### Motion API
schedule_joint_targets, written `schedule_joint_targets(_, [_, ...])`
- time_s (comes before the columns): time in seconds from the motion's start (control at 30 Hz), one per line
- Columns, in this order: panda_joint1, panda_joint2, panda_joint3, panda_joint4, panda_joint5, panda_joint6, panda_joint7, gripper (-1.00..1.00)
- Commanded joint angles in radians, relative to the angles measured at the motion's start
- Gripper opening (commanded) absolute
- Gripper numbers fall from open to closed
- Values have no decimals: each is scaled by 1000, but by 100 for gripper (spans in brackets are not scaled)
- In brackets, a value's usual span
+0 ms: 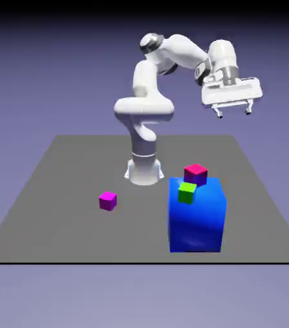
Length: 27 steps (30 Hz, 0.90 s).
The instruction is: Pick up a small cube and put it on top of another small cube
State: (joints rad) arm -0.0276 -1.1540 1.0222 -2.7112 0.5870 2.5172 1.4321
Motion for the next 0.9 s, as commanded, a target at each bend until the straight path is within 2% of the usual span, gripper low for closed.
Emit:
schedule_joint_targets(0.0, [-1,-21,36,4,21,-18,25,0])
schedule_joint_targets(0.87, [-38,-559,979,95,562,-498,662,0])
